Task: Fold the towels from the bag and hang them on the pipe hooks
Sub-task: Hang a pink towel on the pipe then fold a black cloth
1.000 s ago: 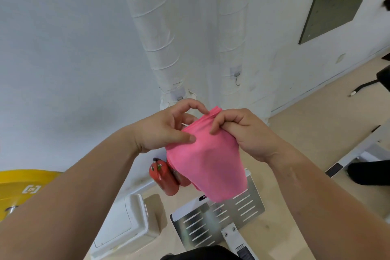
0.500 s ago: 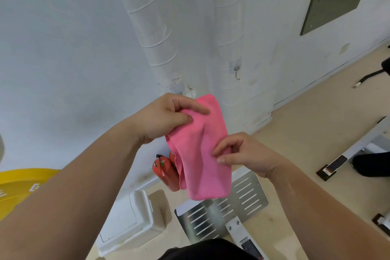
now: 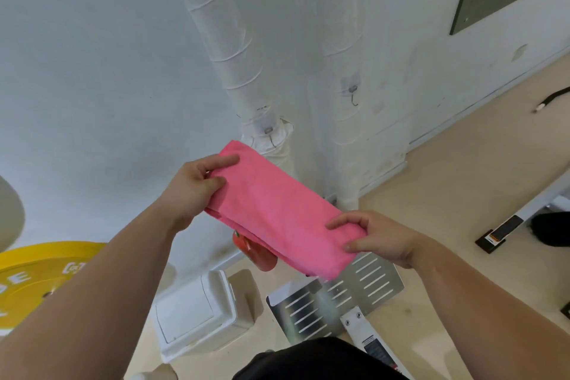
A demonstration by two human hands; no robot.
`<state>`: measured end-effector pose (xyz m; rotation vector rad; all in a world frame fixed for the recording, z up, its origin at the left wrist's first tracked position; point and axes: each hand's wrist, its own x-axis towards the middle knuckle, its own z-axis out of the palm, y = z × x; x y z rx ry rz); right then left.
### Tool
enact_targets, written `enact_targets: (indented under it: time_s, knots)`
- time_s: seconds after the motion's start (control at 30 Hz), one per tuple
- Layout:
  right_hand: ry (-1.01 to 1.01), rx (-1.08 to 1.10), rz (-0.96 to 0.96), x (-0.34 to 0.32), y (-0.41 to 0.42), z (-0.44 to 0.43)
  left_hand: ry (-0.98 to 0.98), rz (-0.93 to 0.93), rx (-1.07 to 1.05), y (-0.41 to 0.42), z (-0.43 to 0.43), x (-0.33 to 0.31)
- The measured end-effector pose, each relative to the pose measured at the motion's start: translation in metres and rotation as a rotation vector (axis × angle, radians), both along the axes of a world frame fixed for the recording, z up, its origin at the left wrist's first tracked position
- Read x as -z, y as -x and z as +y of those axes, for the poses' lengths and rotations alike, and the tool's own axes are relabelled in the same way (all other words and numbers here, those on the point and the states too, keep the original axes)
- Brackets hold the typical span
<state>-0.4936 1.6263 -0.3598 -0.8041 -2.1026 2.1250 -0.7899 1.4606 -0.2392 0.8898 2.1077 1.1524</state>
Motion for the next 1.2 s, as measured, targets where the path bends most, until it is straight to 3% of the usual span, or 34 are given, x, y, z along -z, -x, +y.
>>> enact_targets:
  time_s: [0.2,0.43,0.63,0.8,0.9,1.07,1.13,1.2]
  knots:
    - [0.264,0.295,0.076,-0.001,-0.003,0.000,-0.005,0.019,-0.007,-0.013,-0.025,0.030]
    - [-0.162,0.363,0.033,-0.018,0.016,-0.011,0.030,0.137,0.012,-0.047,-0.031,0.061]
    - [-0.313,0.297,0.032,-0.045,0.044,-0.034,-0.031,0.168,0.168,-0.094,-0.024,0.065]
    - [-0.310,0.296,0.104,-0.057,0.056,-0.049,-0.160,0.001,0.113,-0.117,-0.021,0.062]
    - [-0.194,0.340,0.164,-0.058,0.060,-0.057,-0.197,-0.069,0.106,-0.121,-0.020,0.059]
    - [0.216,0.381,0.298,-0.062,0.061,-0.066,-0.173,0.025,-0.060,-0.122,-0.018,0.062]
    - [0.129,0.357,0.273,-0.061,0.059,-0.067,-0.193,0.018,-0.089,-0.119,-0.016,0.060]
    - [-0.185,0.362,0.216,-0.054,0.054,-0.062,-0.218,-0.010,-0.051,-0.114,-0.017,0.055]
